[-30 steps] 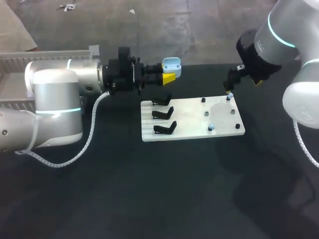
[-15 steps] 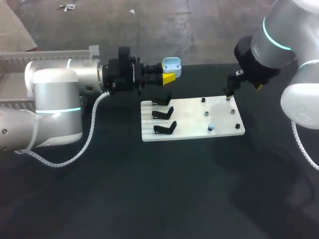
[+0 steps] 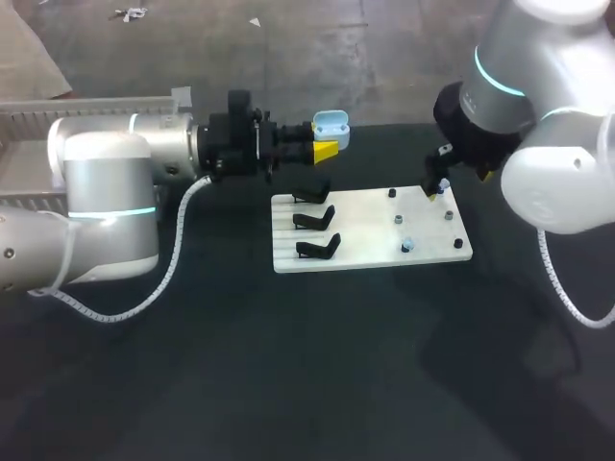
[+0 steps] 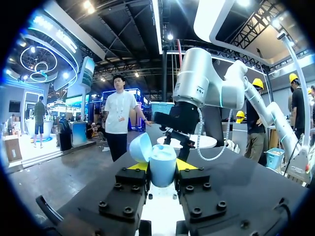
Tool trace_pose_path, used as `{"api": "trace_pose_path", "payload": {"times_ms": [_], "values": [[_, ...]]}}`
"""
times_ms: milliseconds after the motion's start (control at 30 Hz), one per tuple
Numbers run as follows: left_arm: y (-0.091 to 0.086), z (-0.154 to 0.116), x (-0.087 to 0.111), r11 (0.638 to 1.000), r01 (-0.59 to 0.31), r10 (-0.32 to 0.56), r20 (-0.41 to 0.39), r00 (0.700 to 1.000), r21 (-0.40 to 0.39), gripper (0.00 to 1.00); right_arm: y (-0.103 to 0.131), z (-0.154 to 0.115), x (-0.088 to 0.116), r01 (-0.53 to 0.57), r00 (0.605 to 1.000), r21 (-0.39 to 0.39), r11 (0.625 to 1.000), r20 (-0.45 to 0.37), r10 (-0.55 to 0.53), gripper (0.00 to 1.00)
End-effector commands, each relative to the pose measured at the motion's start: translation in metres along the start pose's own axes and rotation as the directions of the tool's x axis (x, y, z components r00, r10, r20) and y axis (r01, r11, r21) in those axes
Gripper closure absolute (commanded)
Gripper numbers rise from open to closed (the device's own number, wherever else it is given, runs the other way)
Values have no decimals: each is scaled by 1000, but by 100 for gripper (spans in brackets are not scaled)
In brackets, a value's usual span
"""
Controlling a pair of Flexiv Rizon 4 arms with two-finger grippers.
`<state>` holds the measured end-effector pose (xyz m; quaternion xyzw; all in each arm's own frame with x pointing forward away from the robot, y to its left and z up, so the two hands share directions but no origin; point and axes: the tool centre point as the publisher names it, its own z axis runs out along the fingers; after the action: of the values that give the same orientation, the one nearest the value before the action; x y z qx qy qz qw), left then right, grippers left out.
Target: Pick up each earbud case from the left stands, insert the matching earbuds, close the lid, and place the case in the box.
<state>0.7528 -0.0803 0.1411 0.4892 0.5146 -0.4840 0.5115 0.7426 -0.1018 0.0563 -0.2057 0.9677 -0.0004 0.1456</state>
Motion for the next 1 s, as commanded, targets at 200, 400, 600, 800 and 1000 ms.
{"api": "trace_pose_path", "payload": {"times_ms": [200, 400, 600, 800, 1000], "values": [[0, 0, 1, 1000, -3, 3, 3, 1000, -3, 100, -3, 21, -13, 1, 998, -3, 1000, -61, -2, 0], [0, 0, 1, 1000, -3, 3, 3, 1000, -3, 100, -4, 26, -13, 0, 997, -5, 1000, -73, 0, 0], [0, 0, 1, 1000, -3, 3, 3, 1000, -3, 100, -3, 31, -14, -3, 997, -11, 1000, -81, 2, 19], [0, 0, 1, 1000, -3, 3, 3, 1000, -3, 100, -3, 34, -16, -2, 996, -18, 1000, -87, 0, 52], [0, 0, 1, 1000, -3, 3, 3, 1000, -3, 100, -3, 35, -19, -1, 996, -23, 1000, -88, -1, 53]]}}
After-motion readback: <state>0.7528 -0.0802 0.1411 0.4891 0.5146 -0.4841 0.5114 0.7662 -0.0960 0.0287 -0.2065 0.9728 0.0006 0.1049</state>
